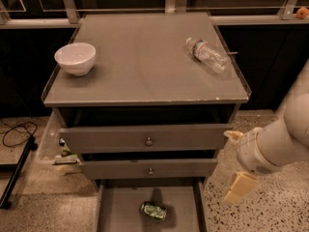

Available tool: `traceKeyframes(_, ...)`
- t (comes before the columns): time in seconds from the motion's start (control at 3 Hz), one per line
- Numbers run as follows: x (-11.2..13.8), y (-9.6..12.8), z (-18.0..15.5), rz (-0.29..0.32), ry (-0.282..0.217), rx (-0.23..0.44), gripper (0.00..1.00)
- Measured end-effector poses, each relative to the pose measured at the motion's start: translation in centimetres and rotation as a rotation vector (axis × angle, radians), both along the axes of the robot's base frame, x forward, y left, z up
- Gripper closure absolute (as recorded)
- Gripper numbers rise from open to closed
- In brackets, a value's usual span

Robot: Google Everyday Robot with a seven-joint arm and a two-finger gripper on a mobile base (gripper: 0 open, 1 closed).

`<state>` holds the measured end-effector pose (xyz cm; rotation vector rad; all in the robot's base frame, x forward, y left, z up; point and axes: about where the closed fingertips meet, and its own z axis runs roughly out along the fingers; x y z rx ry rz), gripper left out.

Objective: Pick green can from bottom drawer and place on counter

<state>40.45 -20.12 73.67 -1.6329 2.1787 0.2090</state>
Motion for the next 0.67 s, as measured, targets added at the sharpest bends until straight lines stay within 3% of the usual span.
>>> traceKeyframes(0.33,0.85,-0.89,-6.16,-0.069,0.025,0.066,0.0)
traceKeyframes(0.67,0.85,-0.89,-6.16,-0.069,0.025,0.066,0.0)
